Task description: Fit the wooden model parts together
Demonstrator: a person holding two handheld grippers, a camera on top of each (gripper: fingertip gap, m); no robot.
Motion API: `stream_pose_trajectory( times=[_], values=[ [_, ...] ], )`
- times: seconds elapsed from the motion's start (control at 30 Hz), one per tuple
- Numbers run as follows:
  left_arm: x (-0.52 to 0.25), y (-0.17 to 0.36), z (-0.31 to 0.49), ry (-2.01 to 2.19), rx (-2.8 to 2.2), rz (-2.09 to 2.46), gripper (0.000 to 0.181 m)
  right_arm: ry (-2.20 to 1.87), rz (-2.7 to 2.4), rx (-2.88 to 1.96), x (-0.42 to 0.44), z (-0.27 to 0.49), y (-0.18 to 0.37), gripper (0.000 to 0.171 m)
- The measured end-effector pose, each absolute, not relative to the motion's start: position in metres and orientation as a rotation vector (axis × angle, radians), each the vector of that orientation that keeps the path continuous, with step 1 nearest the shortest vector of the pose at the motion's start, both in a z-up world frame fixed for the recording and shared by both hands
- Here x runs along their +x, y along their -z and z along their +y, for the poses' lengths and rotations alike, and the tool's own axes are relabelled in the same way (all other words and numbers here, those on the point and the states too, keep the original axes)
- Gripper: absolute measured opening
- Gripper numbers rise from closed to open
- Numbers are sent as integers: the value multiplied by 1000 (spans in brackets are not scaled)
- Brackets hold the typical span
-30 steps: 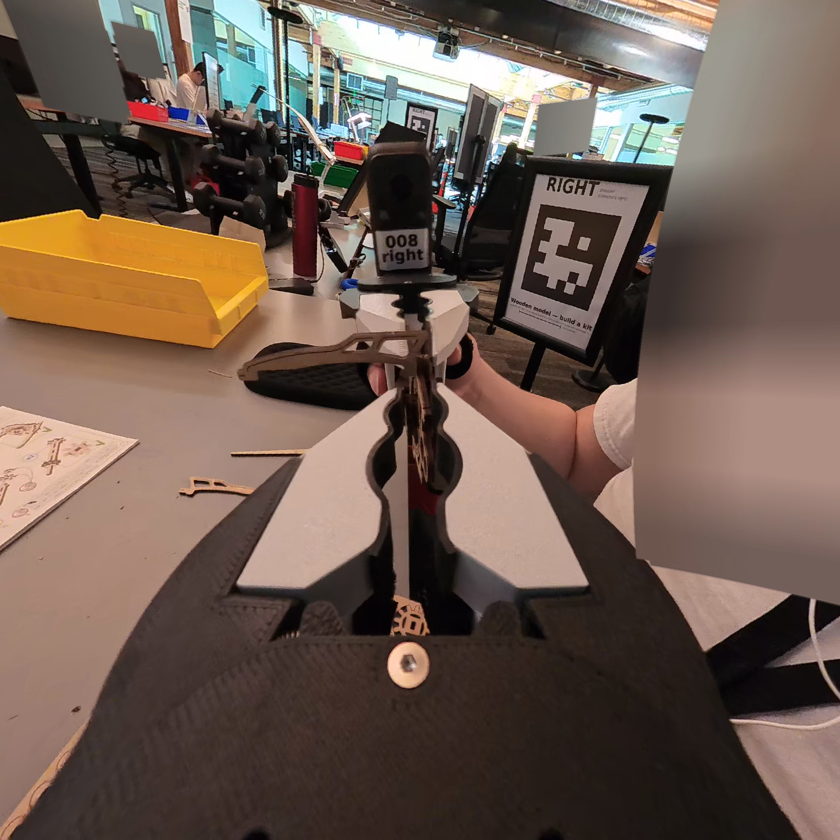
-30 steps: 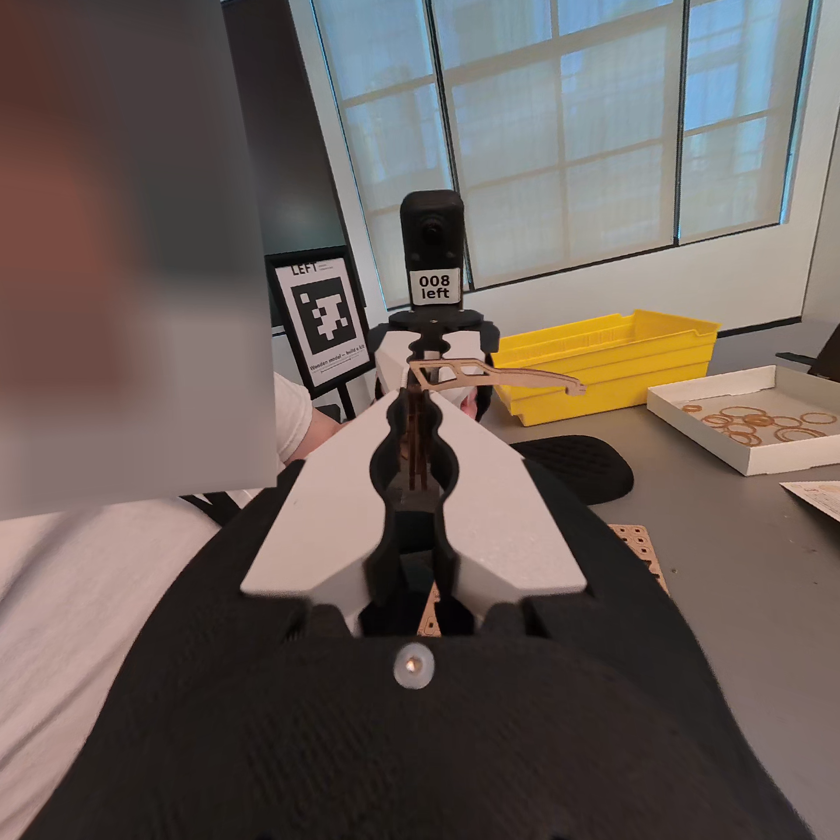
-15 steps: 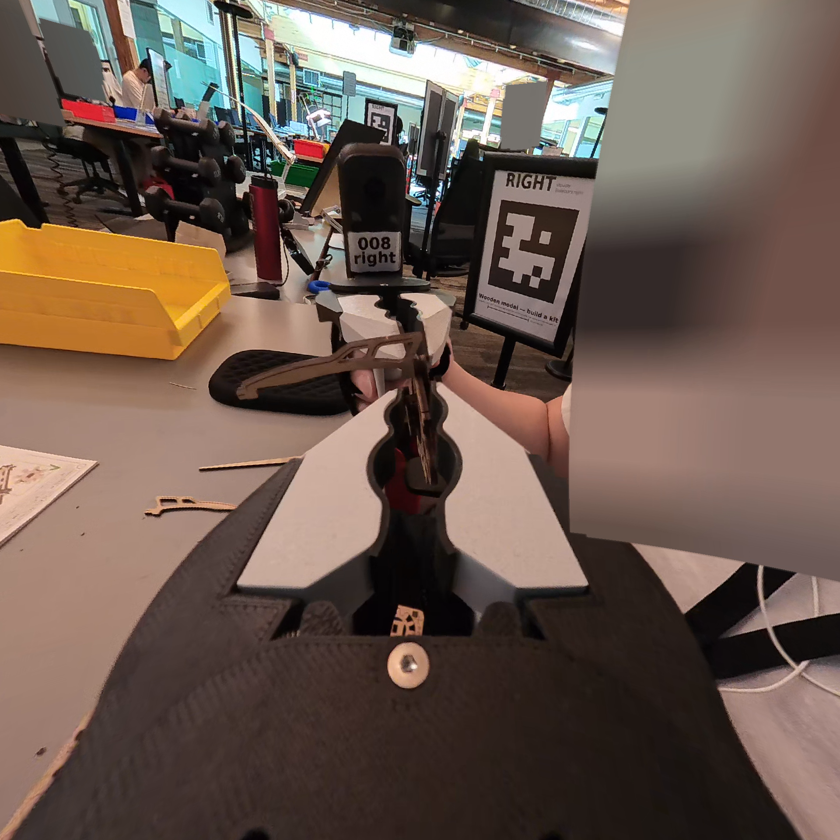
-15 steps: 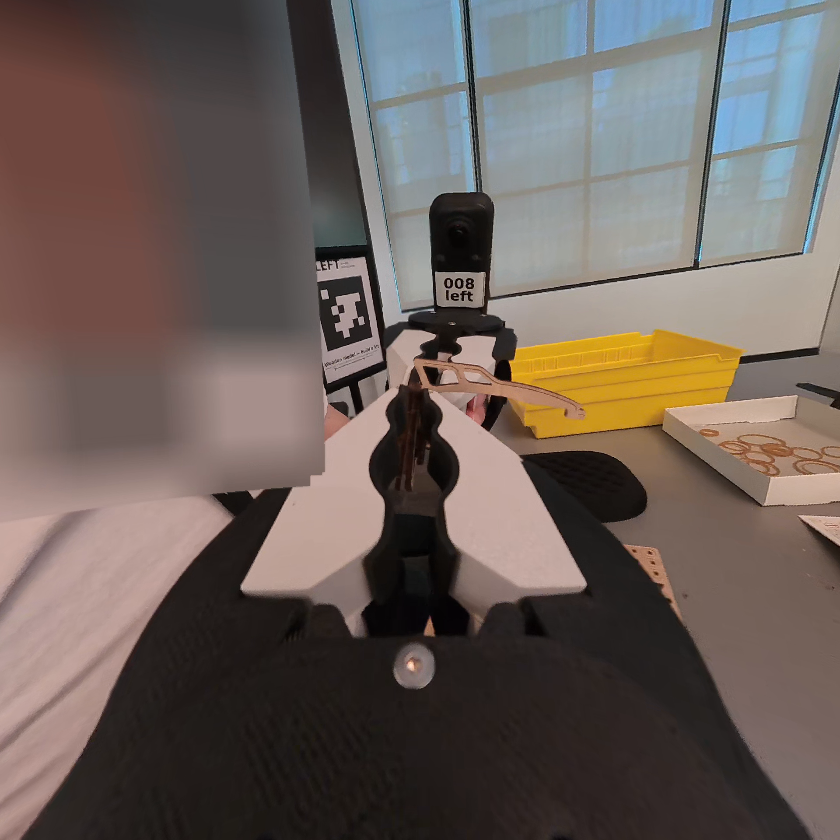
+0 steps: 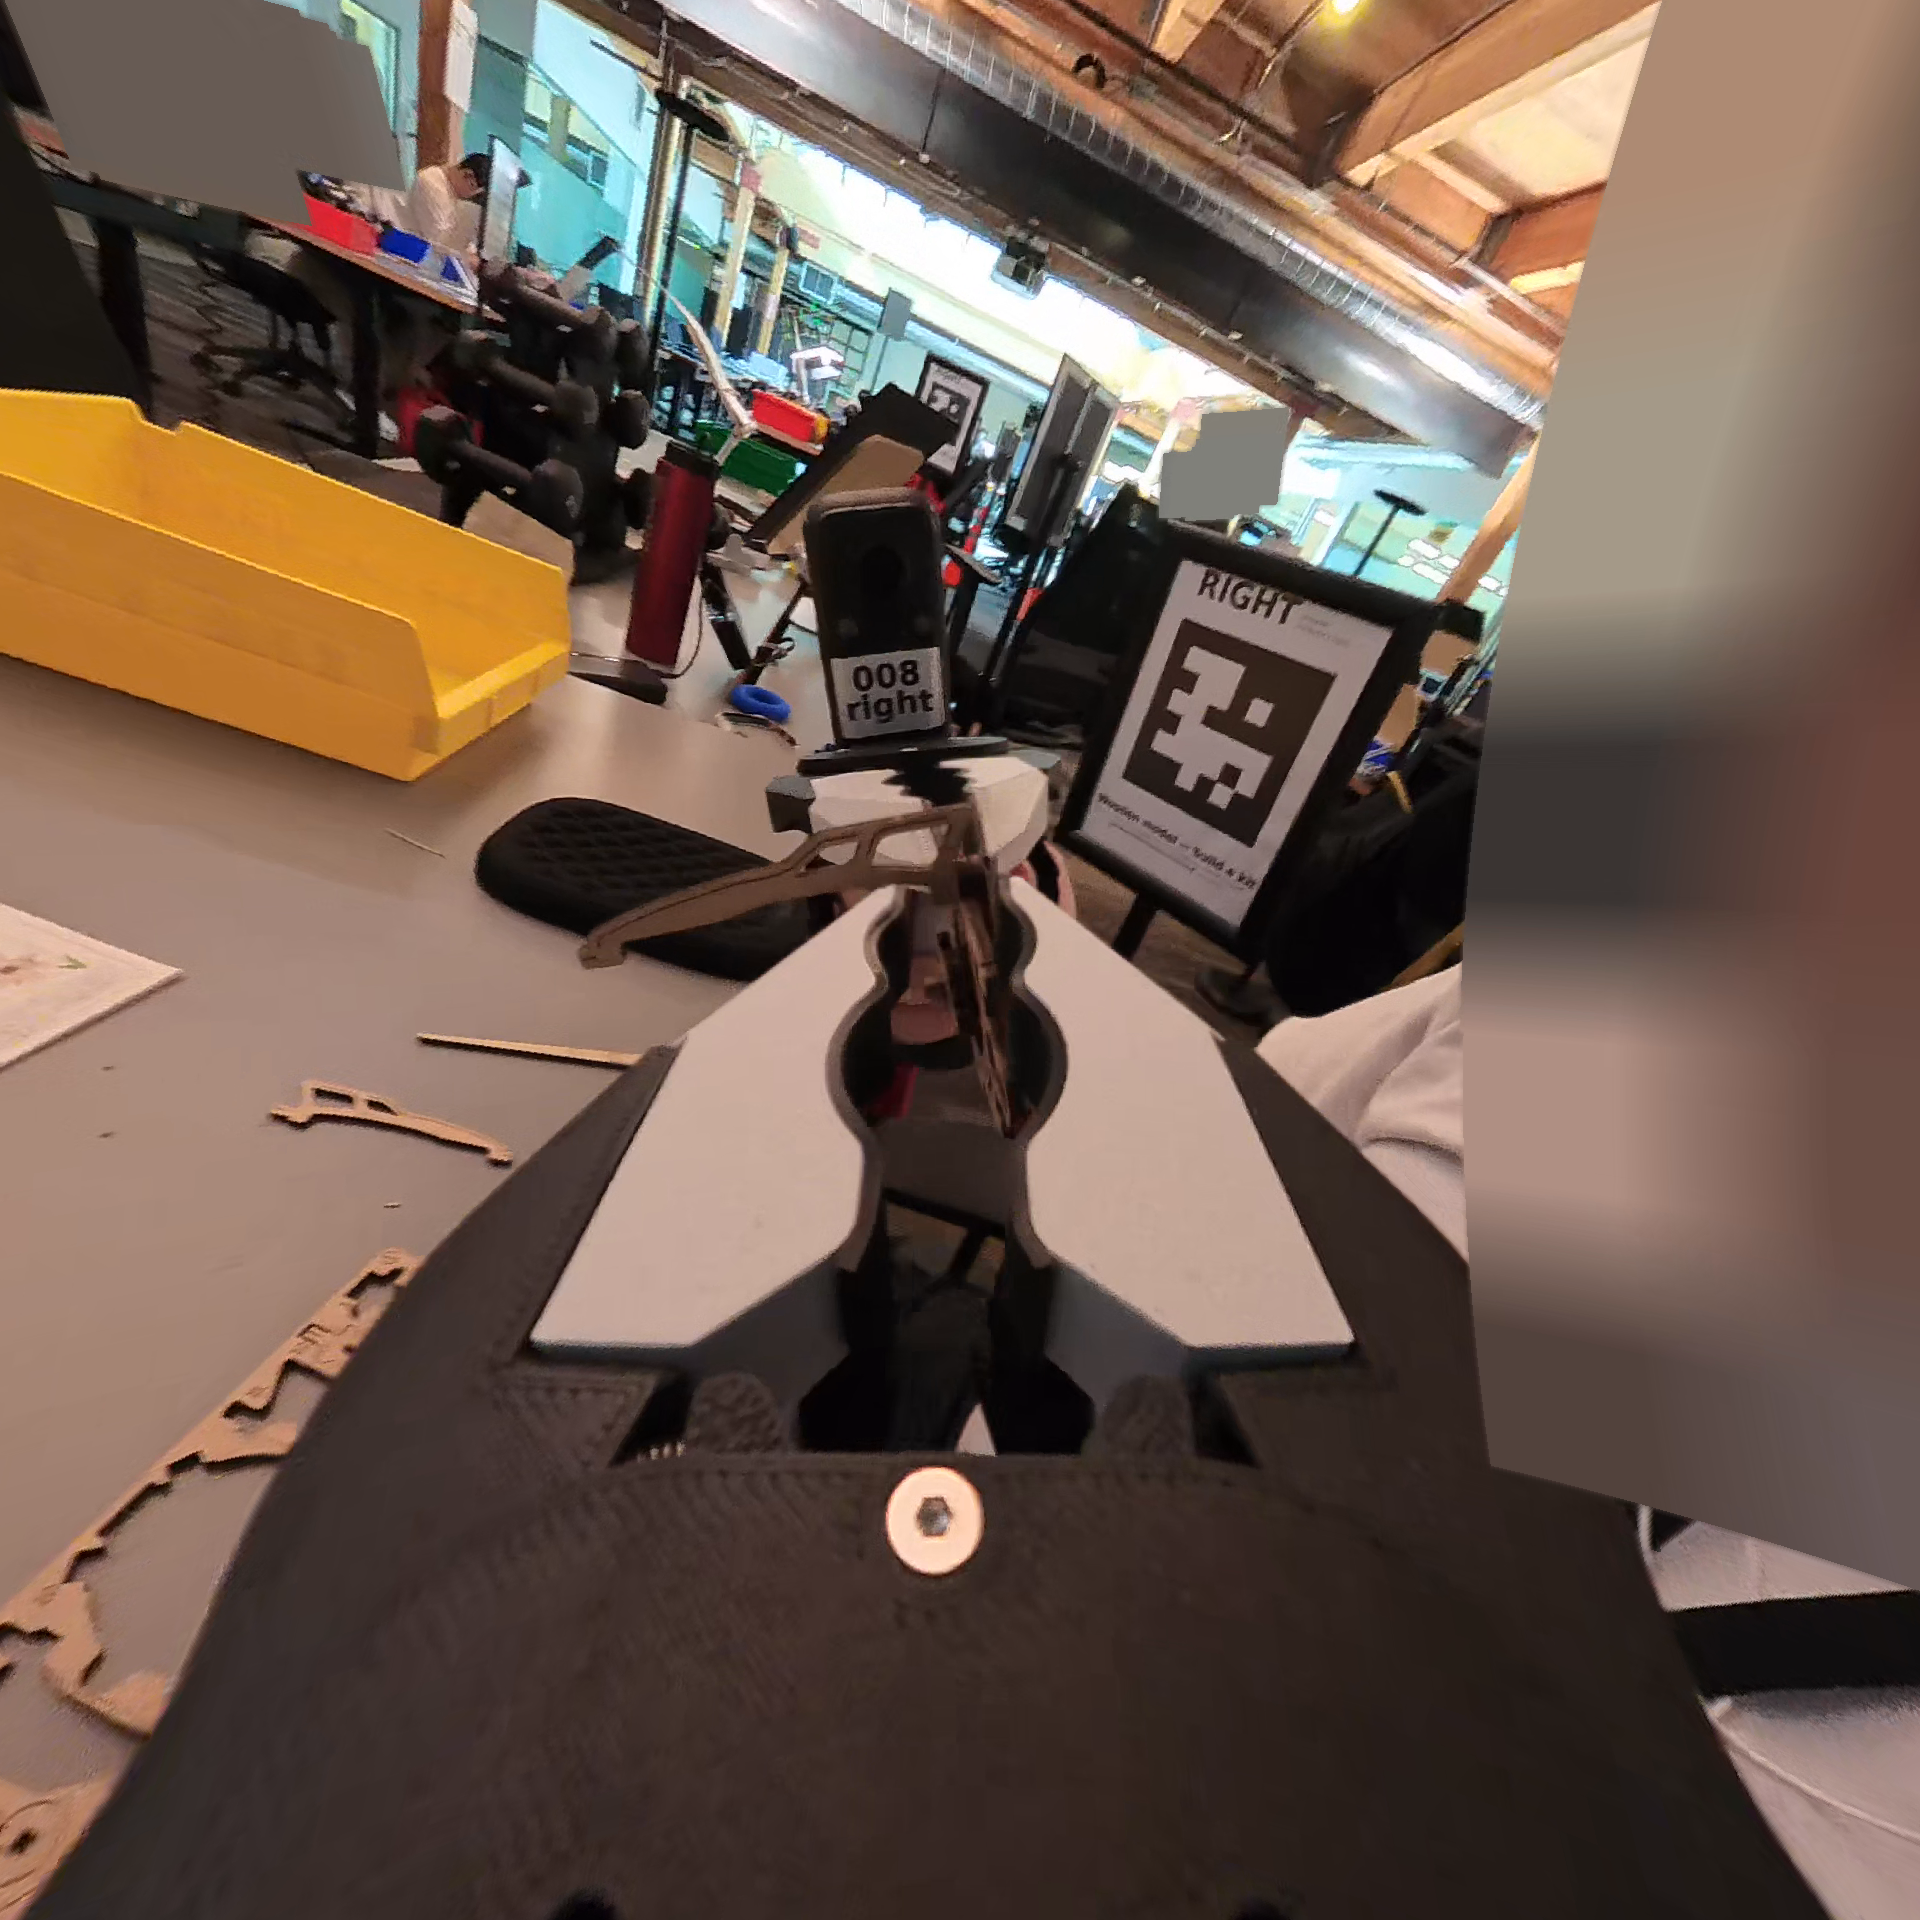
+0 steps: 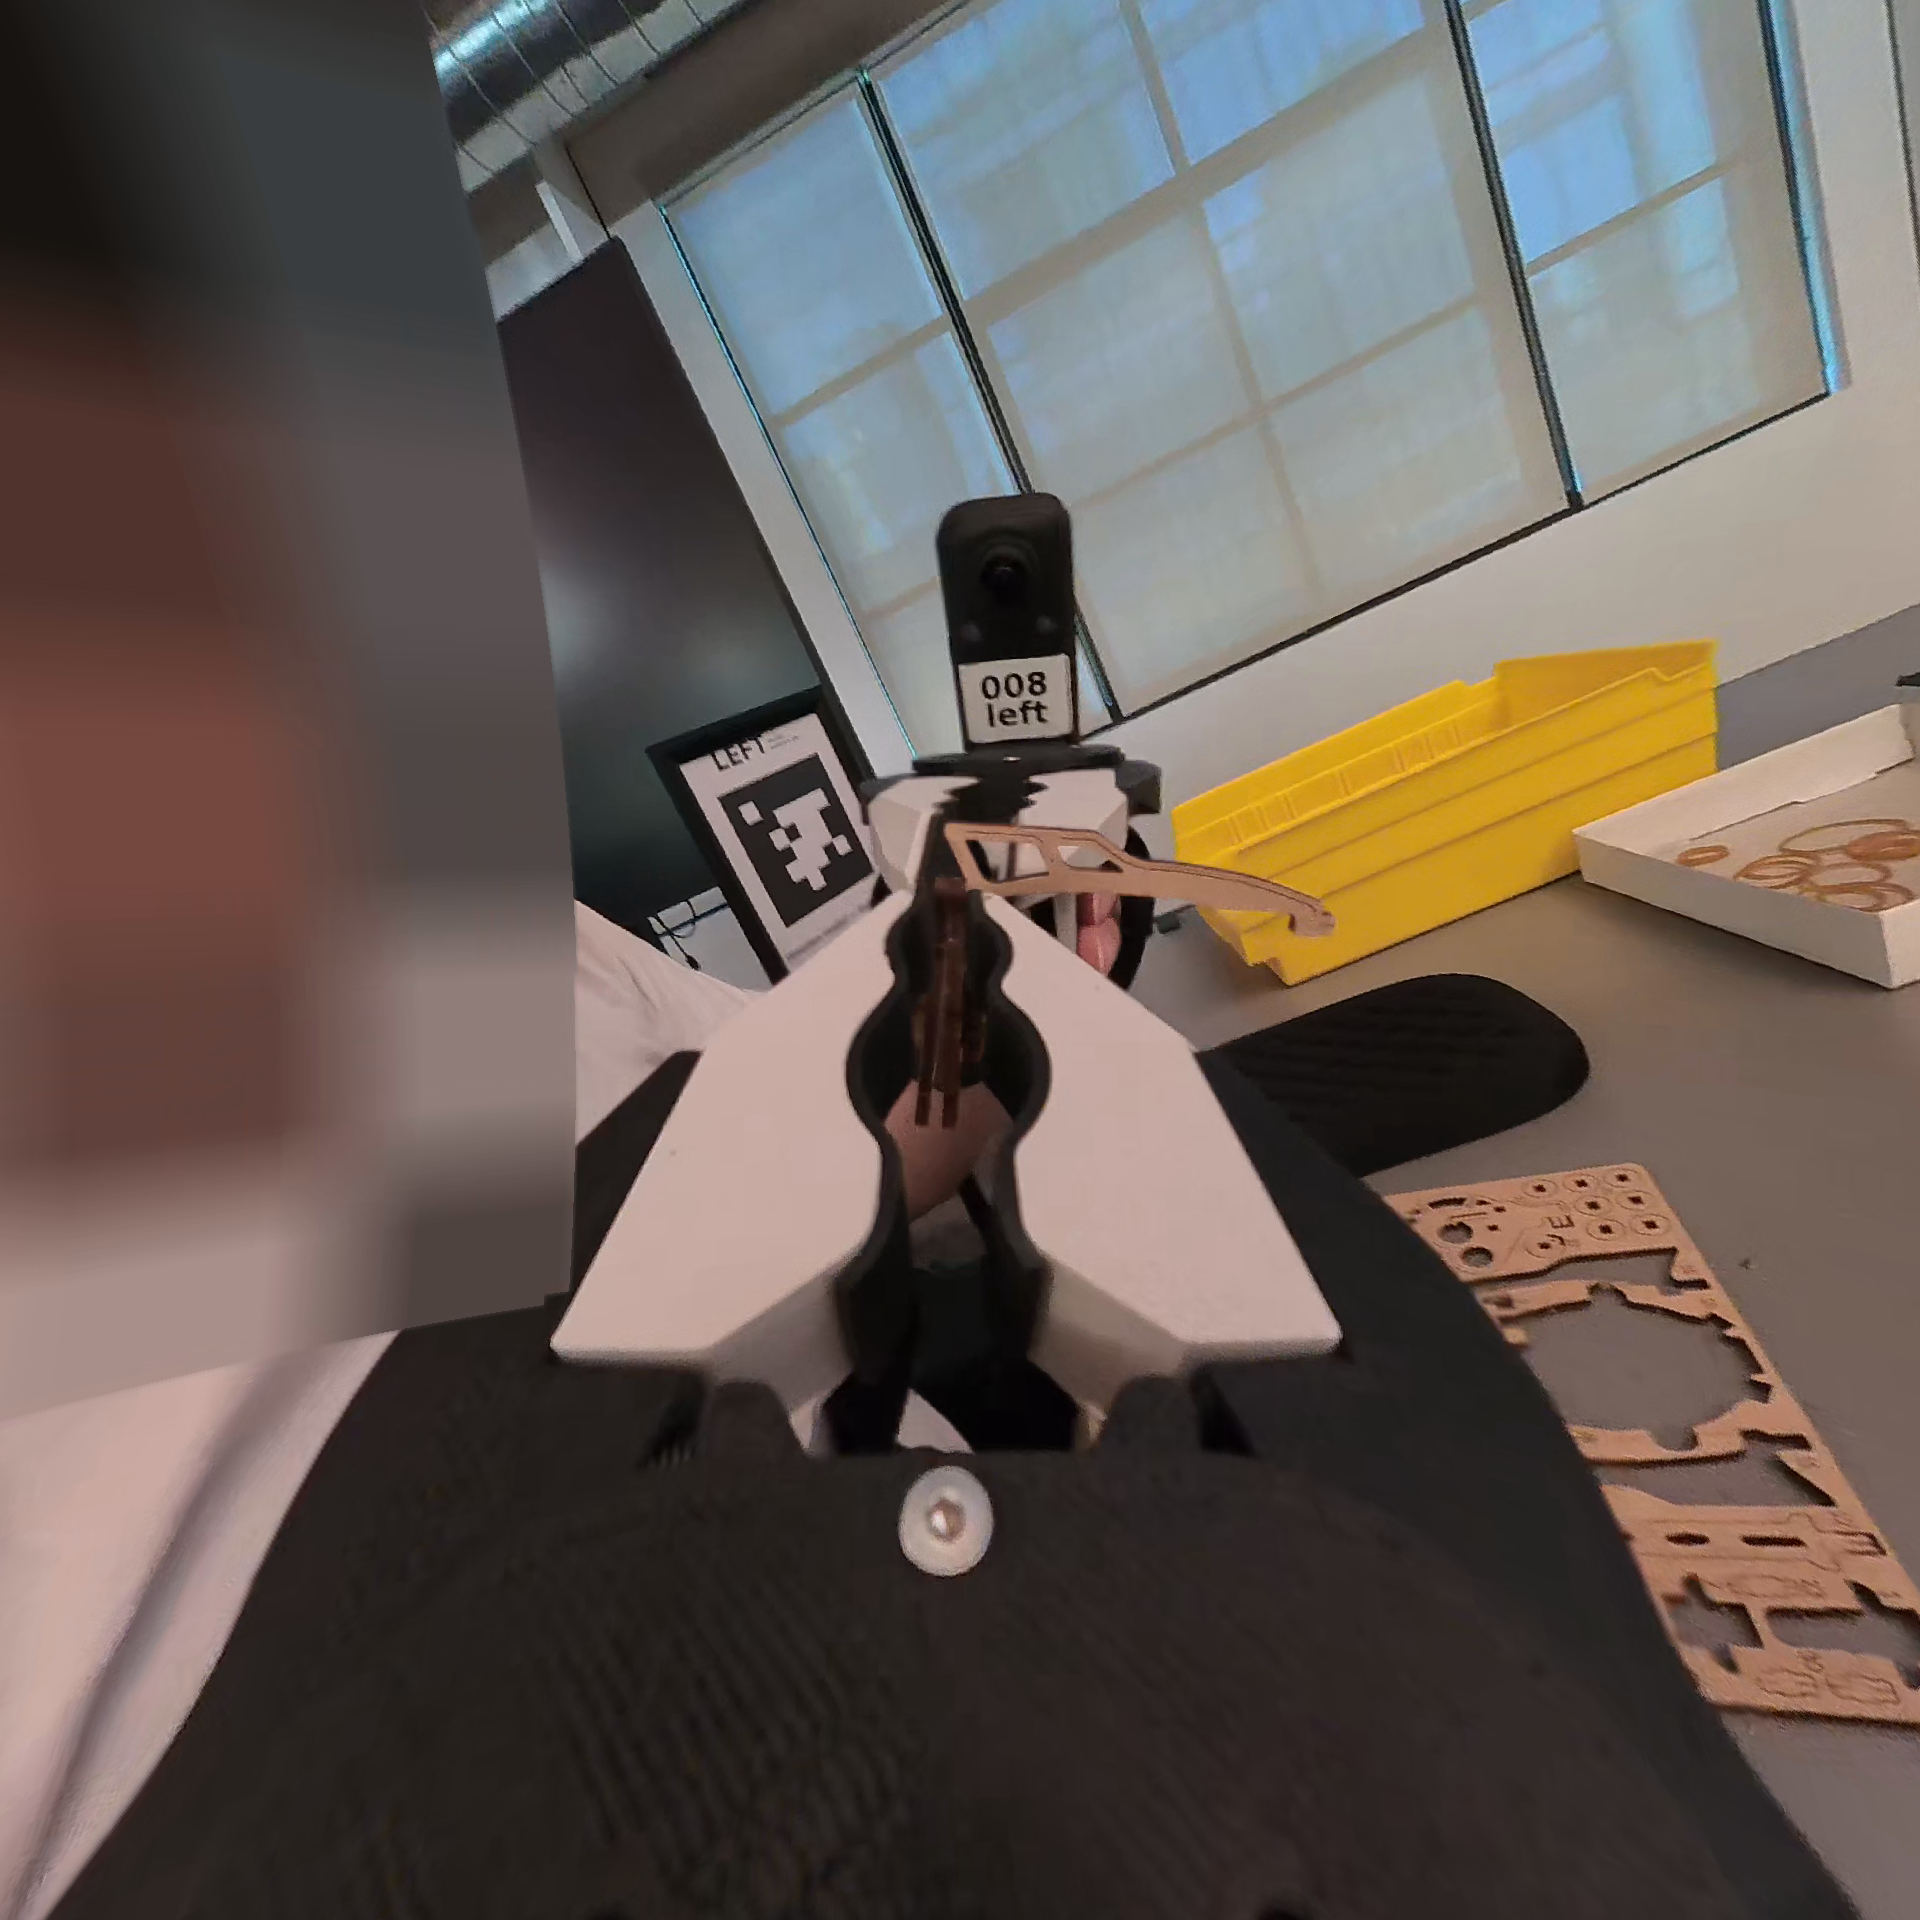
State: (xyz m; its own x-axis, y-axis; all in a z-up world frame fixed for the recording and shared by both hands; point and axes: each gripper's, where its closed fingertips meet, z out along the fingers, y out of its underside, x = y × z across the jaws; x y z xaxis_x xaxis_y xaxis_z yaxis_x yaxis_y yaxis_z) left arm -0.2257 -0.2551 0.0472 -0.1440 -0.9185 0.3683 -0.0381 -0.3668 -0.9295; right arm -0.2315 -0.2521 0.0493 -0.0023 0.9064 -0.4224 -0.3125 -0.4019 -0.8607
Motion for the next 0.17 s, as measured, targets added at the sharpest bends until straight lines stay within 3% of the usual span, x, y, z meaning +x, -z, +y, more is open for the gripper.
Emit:
stream_pose_trajectory(
  times=[0.03, 0.17],
  values=[
    [-225, -46, -255, 1572, -1417, 1138, 12, -1568, -706, -1301, -232, -252, -48, 2],
    [-225, -46, -260, 1513, -1372, 1205, 3, -1528, -739, -1275, -233, -255, -49, 3]
  ],
)
